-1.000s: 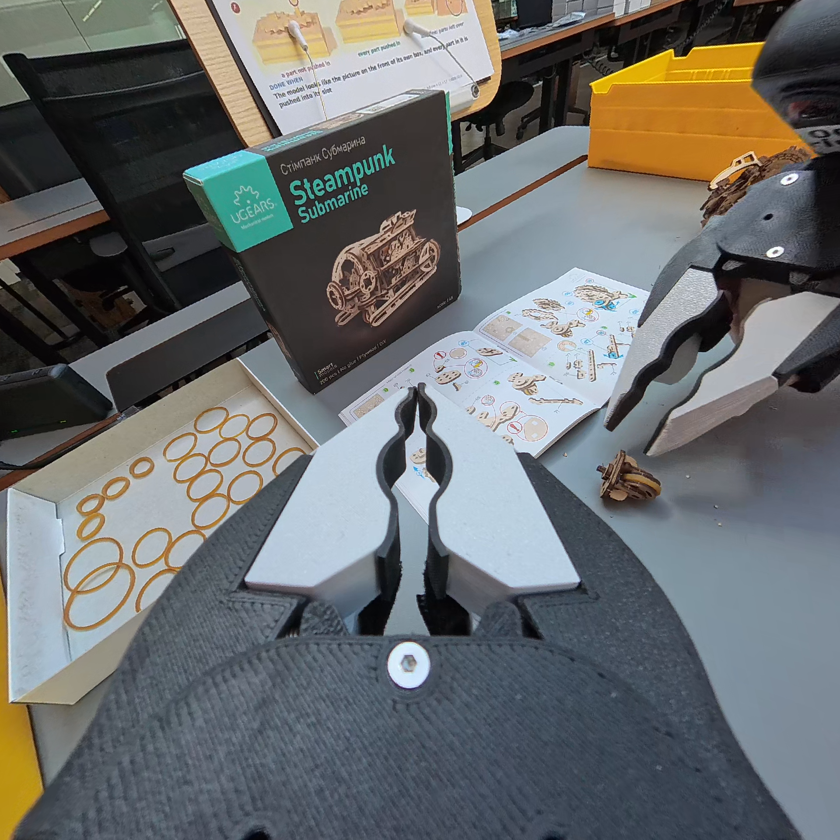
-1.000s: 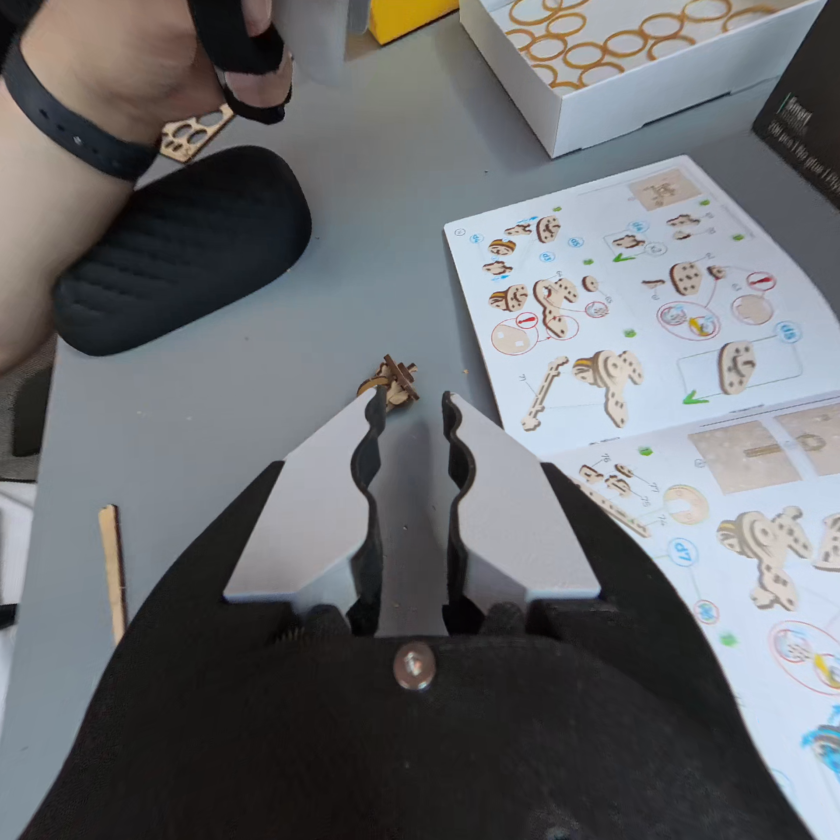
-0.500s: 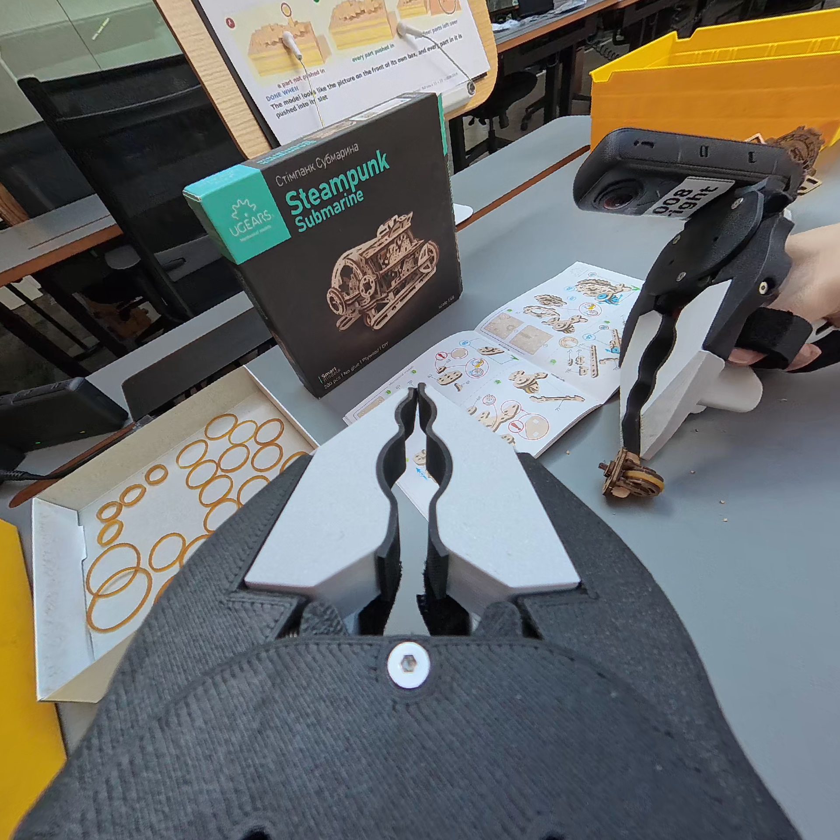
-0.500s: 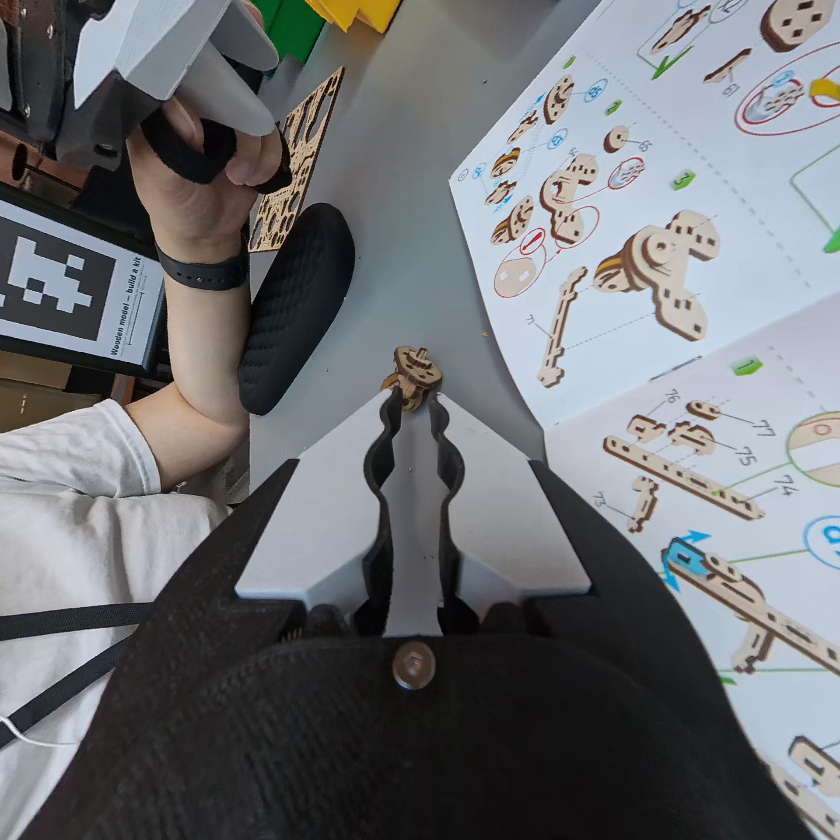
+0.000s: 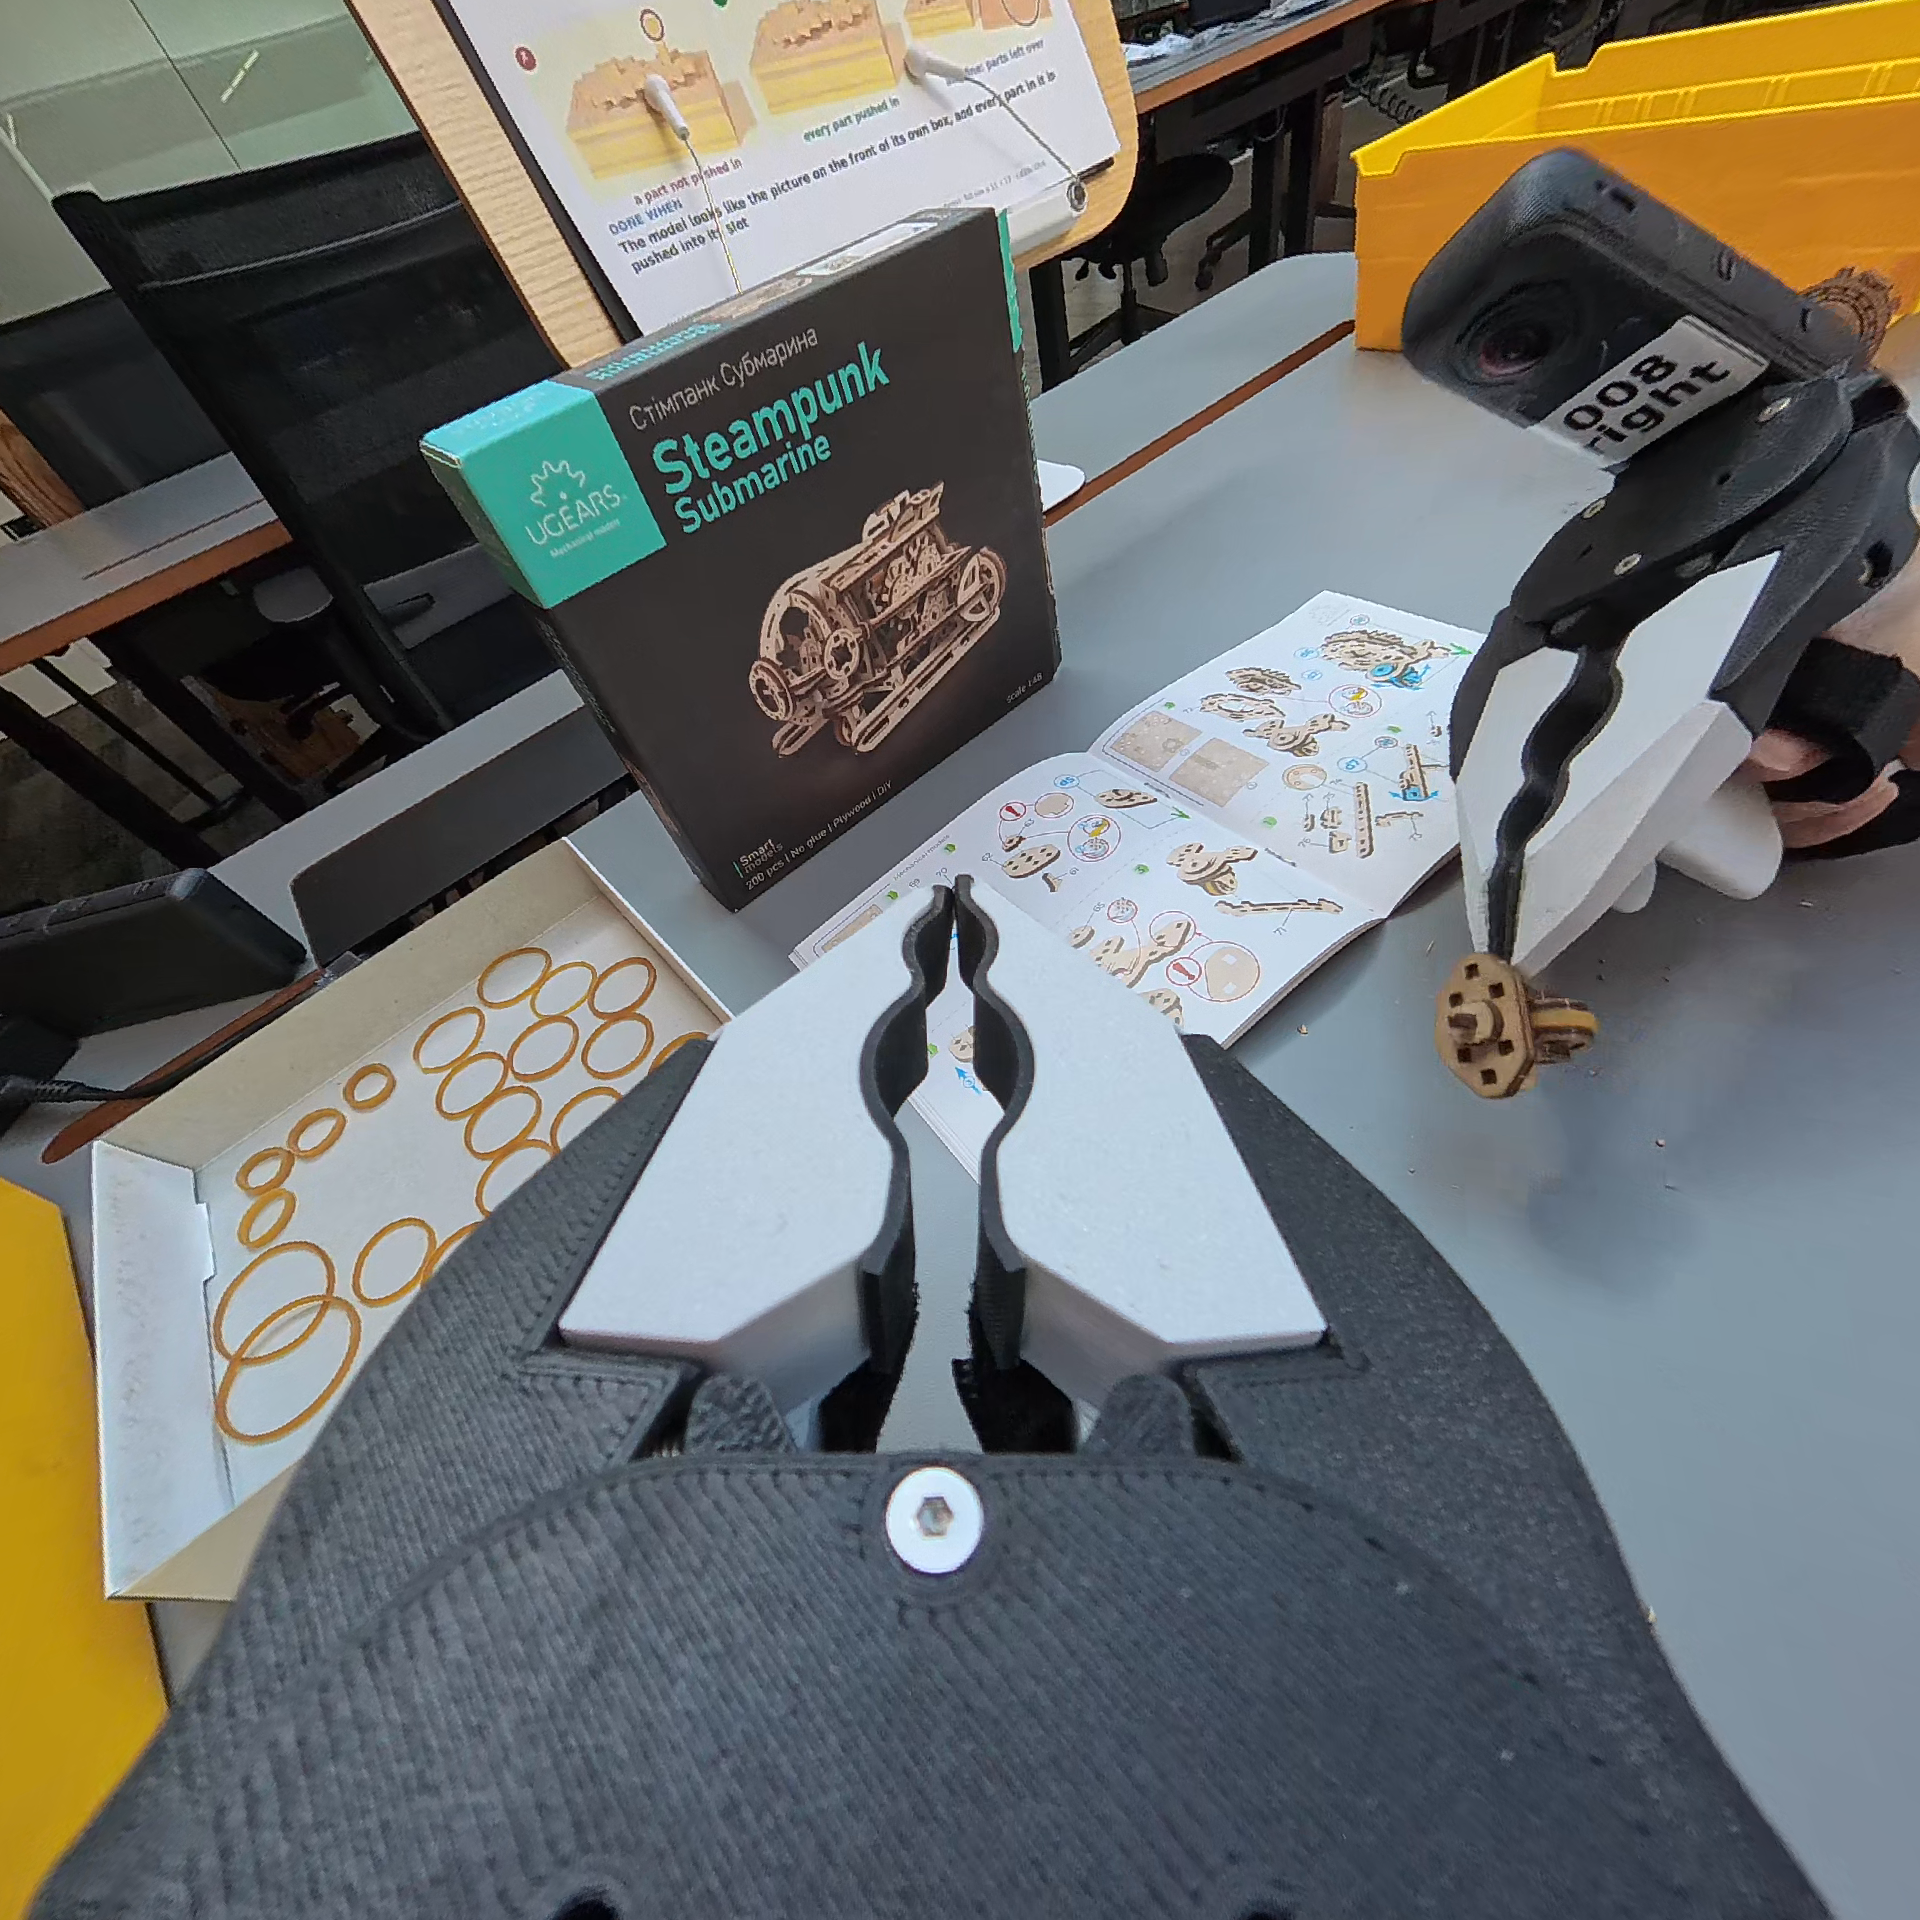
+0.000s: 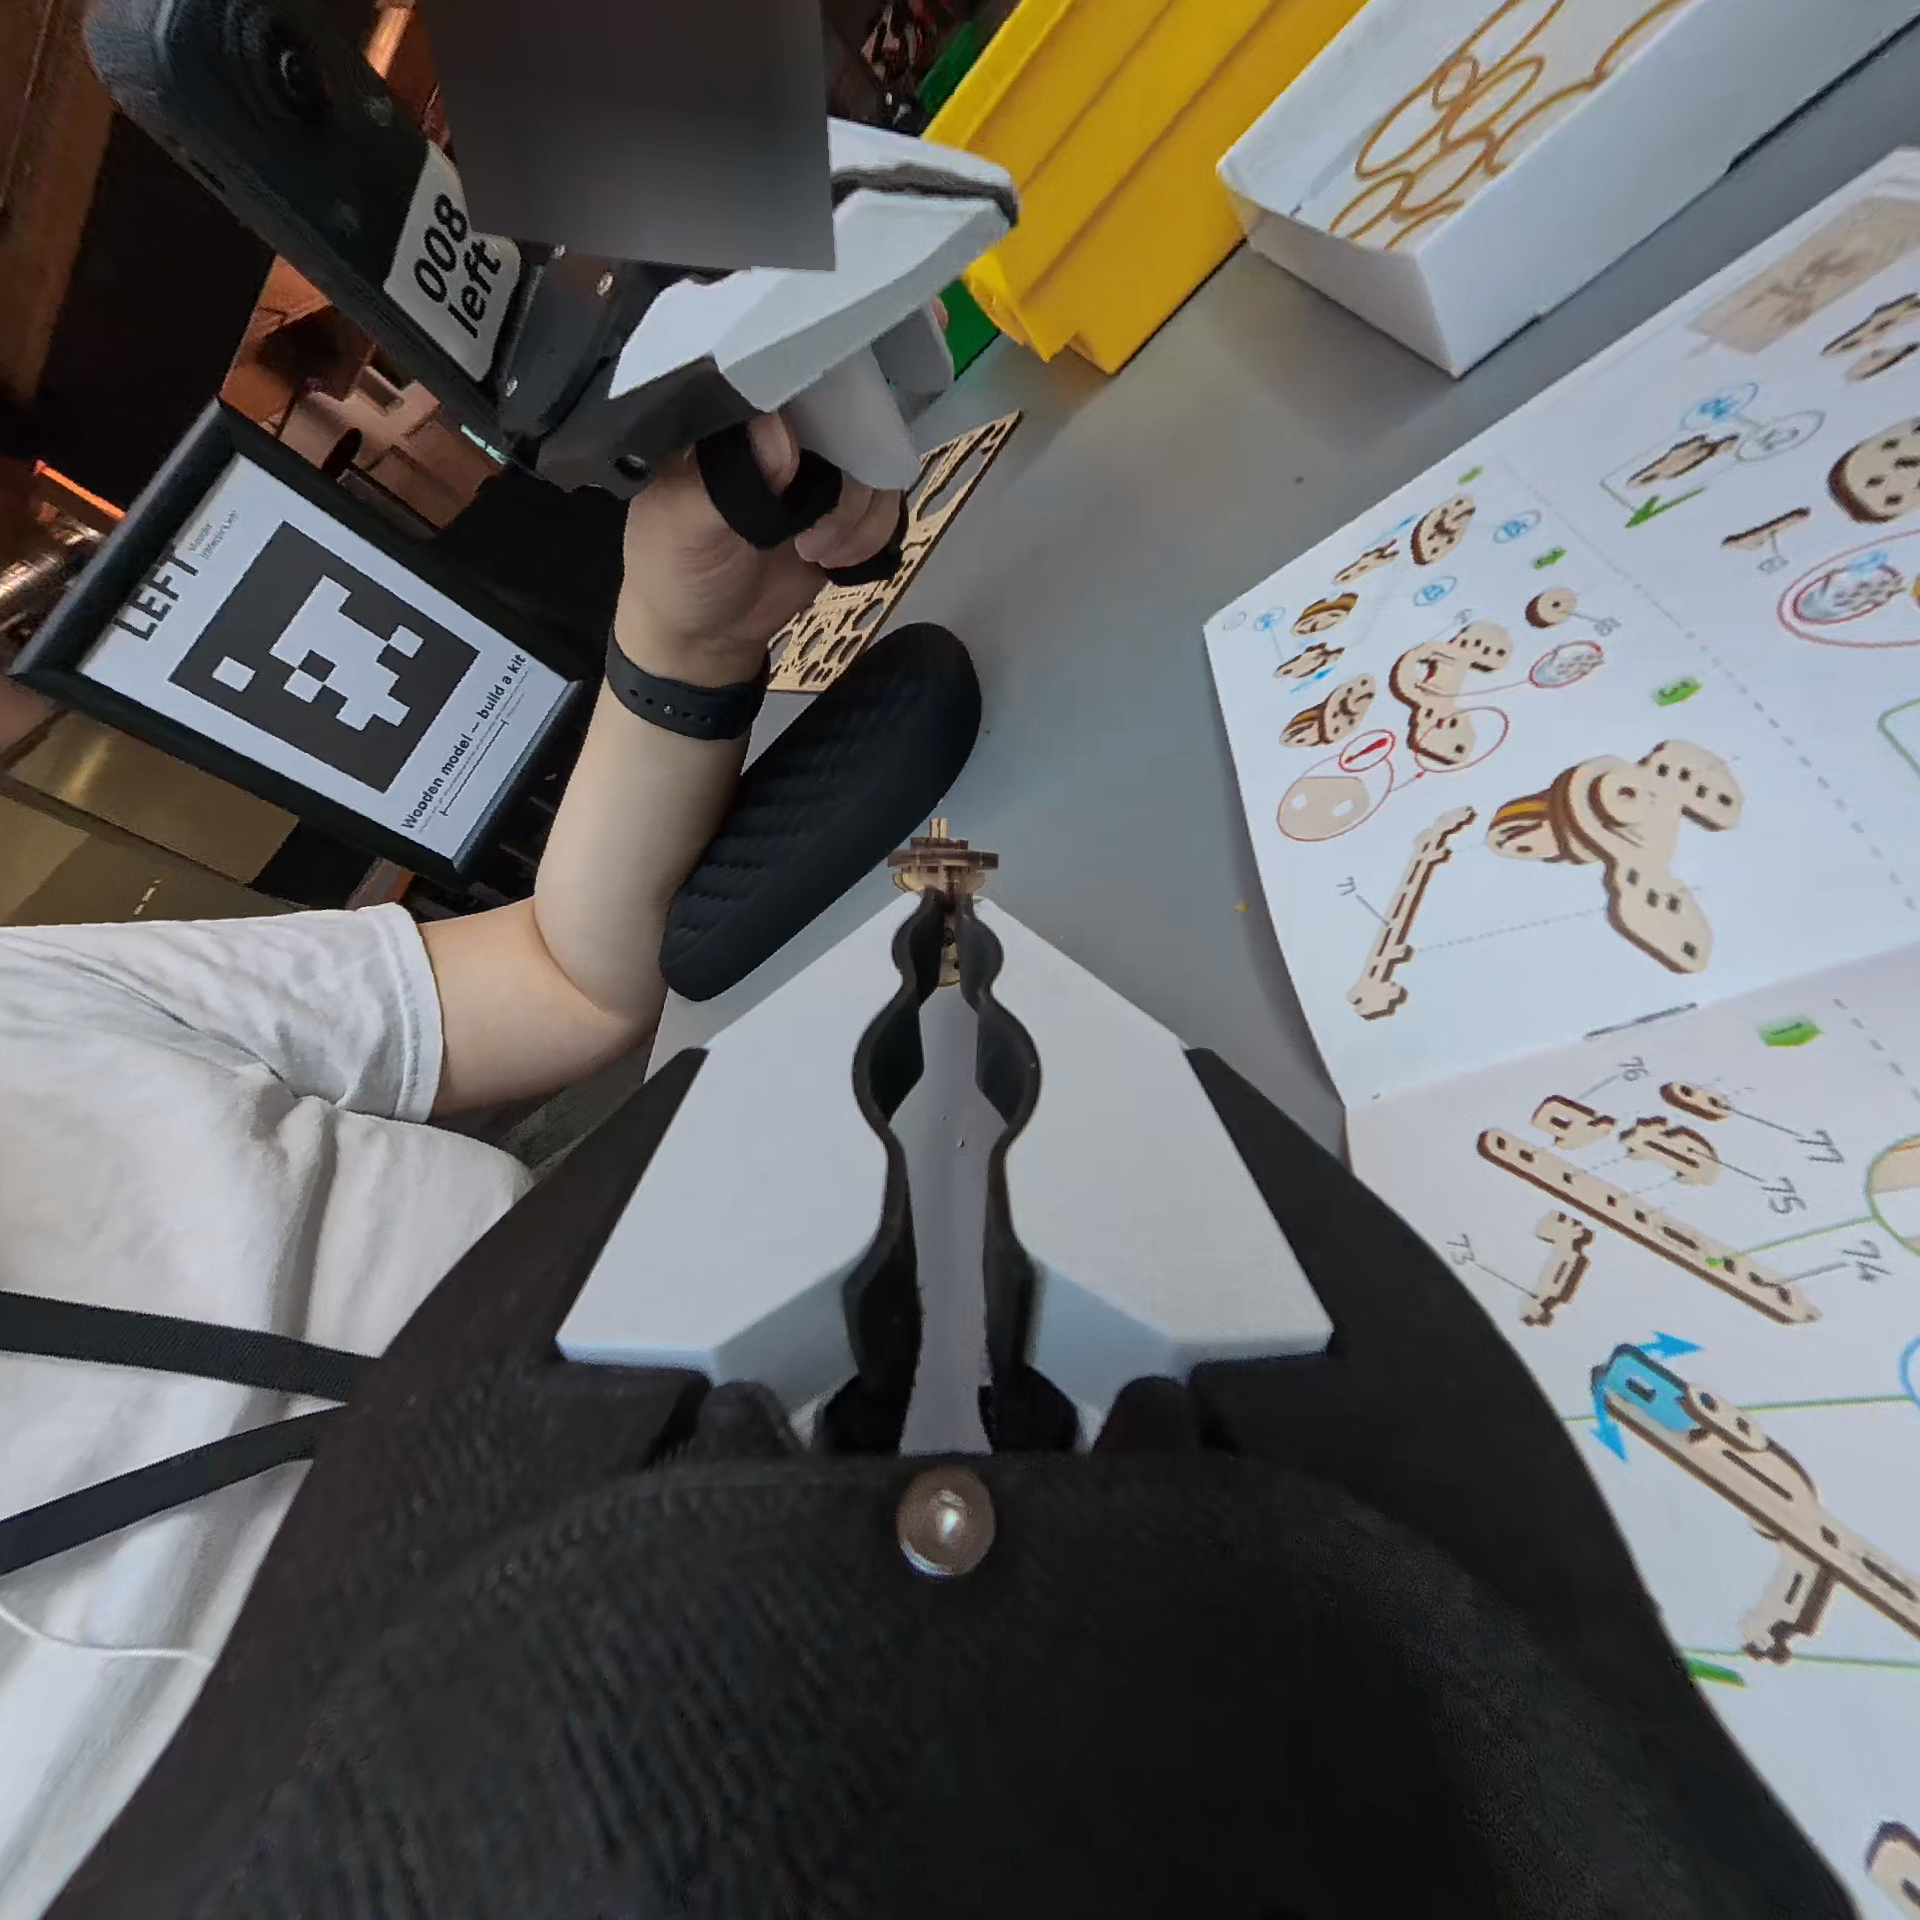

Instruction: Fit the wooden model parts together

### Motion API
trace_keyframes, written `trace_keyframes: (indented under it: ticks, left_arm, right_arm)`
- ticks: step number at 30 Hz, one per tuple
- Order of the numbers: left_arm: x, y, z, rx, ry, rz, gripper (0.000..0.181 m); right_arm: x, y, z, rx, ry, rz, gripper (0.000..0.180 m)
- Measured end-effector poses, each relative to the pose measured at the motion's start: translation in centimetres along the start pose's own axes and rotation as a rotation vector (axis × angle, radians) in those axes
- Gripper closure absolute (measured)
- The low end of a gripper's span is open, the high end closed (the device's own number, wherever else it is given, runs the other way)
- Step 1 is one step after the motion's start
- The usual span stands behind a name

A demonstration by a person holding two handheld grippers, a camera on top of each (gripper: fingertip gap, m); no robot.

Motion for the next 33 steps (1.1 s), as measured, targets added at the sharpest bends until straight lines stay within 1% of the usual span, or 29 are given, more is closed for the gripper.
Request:
trace_keyframes:
  ticks: [4,8,12,16,19,21,22,24,26,27,29,31,33]
  left_arm:
    - [-0.1,0.0,0.0,0.001,0.002,0.002,0.181]
    - [-0.1,0.0,0.1,0.007,0.002,0.006,0.181]
    - [-0.1,0.2,0.1,0.014,0.000,0.002,0.181]
    - [0.0,0.2,0.1,0.015,-0.004,0.001,0.181]
    - [0.2,0.3,0.2,0.021,-0.016,0.005,0.181]
    - [1.3,0.9,0.4,0.056,-0.098,0.036,0.181]
    - [2.6,1.4,0.7,0.081,-0.190,0.059,0.178]
    - [6.0,2.2,1.8,0.113,-0.433,0.092,0.173]
    - [8.7,3.3,3.1,0.181,-0.601,0.100,0.155]
    - [9.9,3.8,3.9,0.212,-0.675,0.099,0.150]
    - [11.6,4.4,5.0,0.244,-0.785,0.101,0.146]
    - [12.6,4.7,5.7,0.254,-0.848,0.102,0.140]
    - [13.4,4.4,6.3,0.245,-0.906,0.079,0.140]
  right_arm:
    - [-0.7,2.8,1.2,0.170,-0.057,0.133,0.180]
    - [-2.3,4.2,2.1,0.279,-0.040,0.272,0.180]
    - [-5.6,5.5,3.1,0.393,0.018,0.510,0.180]
    - [-8.1,5.5,3.5,0.430,0.021,0.737,0.180]
    - [-8.8,5.0,3.1,0.395,0.013,0.803,0.180]
    - [-8.8,4.7,2.7,0.374,0.036,0.784,0.180]
    - [-8.6,4.5,2.5,0.356,0.054,0.750,0.180]
    - [-8.4,4.1,2.2,0.329,0.125,0.660,0.180]
    - [-8.5,3.5,1.9,0.289,0.225,0.535,0.180]
    - [-8.7,3.3,1.9,0.275,0.282,0.473,0.180]
    - [-9.2,3.2,1.9,0.276,0.379,0.359,0.180]
    - [-9.8,3.2,2.1,0.272,0.480,0.264,0.180]
    - [-10.4,3.2,2.4,0.271,0.555,0.209,0.180]
Point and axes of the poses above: each gripper's, where its closed fingertips meet, z back along the fingers, y out of its top, x = y × z across the jaws, the point moved 1 cm from there along z, back along the fingers, and after that the axes turned 6 degrees about z, right-handed, at the moved point
